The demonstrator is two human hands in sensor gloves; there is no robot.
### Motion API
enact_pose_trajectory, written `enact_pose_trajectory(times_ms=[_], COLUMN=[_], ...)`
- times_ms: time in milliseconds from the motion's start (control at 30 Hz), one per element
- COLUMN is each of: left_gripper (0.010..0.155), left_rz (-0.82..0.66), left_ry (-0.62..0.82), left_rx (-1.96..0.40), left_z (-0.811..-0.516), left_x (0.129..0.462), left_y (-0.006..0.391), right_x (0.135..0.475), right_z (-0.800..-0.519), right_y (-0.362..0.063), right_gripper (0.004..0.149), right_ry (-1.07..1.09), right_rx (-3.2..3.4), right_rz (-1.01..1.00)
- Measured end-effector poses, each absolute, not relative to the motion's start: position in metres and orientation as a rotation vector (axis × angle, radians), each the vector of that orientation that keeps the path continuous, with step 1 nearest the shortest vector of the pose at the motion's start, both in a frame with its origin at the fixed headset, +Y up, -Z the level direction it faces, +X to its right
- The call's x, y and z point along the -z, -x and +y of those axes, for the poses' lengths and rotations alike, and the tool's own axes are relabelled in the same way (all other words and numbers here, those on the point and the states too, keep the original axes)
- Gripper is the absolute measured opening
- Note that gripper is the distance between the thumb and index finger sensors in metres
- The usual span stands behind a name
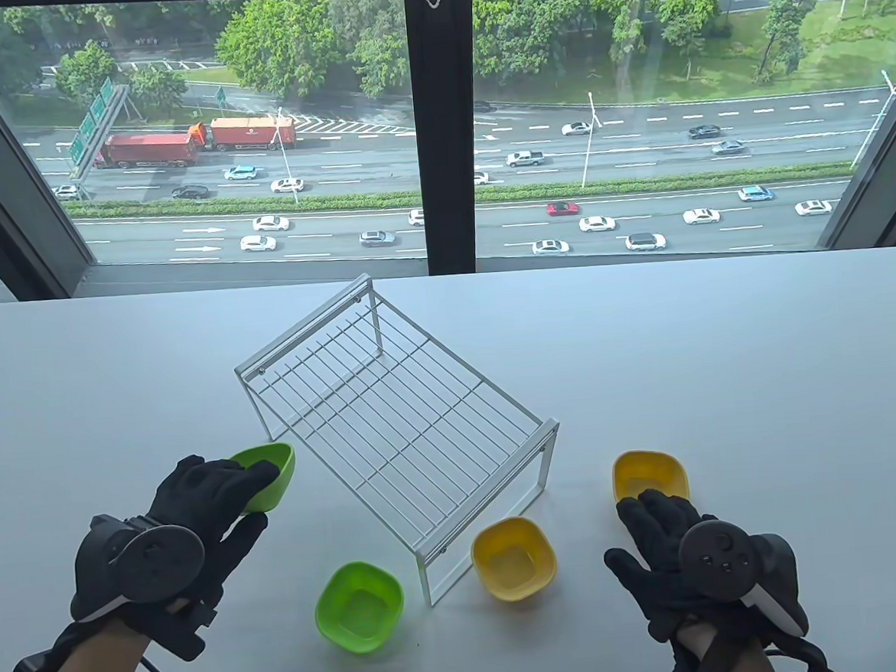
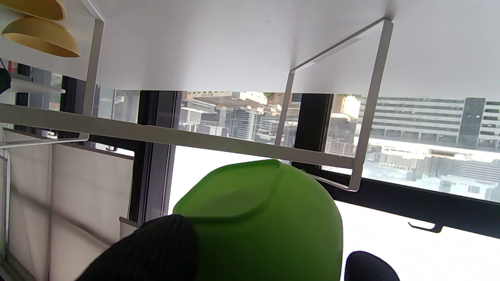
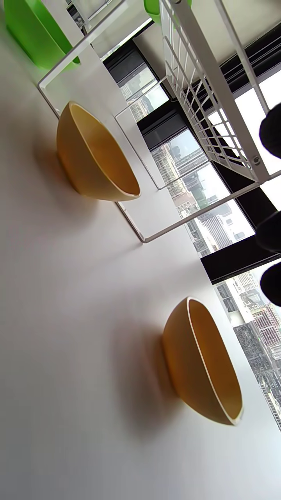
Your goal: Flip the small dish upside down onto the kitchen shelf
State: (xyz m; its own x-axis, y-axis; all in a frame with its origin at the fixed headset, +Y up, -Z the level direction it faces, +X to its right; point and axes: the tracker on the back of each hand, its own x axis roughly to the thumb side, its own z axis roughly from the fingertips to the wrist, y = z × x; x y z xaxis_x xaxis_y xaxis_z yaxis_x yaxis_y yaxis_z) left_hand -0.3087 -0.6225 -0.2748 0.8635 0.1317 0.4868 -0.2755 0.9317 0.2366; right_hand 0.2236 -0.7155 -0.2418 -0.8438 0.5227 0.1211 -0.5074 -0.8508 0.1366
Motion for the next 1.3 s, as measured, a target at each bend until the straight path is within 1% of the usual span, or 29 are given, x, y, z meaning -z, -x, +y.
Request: enact_pose_trajectory(times_ms=[200, 300, 533, 600, 700, 767, 867, 1000, 1167, 1300], left_gripper=[0.065, 0.065, 0.064, 0.065, 0.066, 0.066, 0.066, 0.066, 0.065, 0.066], left_rz=[-0.491, -0.47, -0.466, -0.452, -0.437, -0.438, -0.424, -0.39, -0.391, -0.378], left_ry=[-0.294, -0.266, -0.244, -0.239, -0.262, -0.255, -0.209, -0.188, -0.17, -0.144], left_rx=[-0.23, -0.235, -0.26, -0.232, -0.13, -0.143, -0.125, -0.078, -0.044, -0.041], left_z=[-0.611, -0.606, -0.603, -0.602, -0.596, -0.593, -0.592, -0.59, -0.594, -0.592], left_x=[0.278, 0.28, 0.285, 0.286, 0.288, 0.29, 0.295, 0.296, 0.299, 0.302], left_y=[0.299, 0.294, 0.284, 0.28, 0.272, 0.268, 0.26, 0.252, 0.245, 0.233], right_x=[0.241, 0.24, 0.24, 0.24, 0.24, 0.241, 0.241, 0.241, 0.241, 0.241], right_z=[-0.714, -0.713, -0.714, -0.714, -0.714, -0.714, -0.714, -0.712, -0.711, -0.714], right_y=[-0.224, -0.226, -0.226, -0.227, -0.227, -0.228, -0.229, -0.227, -0.226, -0.225], right_gripper=[0.075, 0.075, 0.075, 0.075, 0.075, 0.075, 0.075, 0.076, 0.076, 0.076], right_ry=[-0.211, -0.216, -0.217, -0.219, -0.215, -0.208, -0.207, -0.225, -0.245, -0.252], right_rx=[-2.578, -2.567, -2.549, -2.55, -2.543, -2.531, -2.519, -2.528, -2.515, -2.486], right_rz=[0.122, 0.109, 0.119, 0.118, 0.12, 0.119, 0.119, 0.108, 0.089, 0.112])
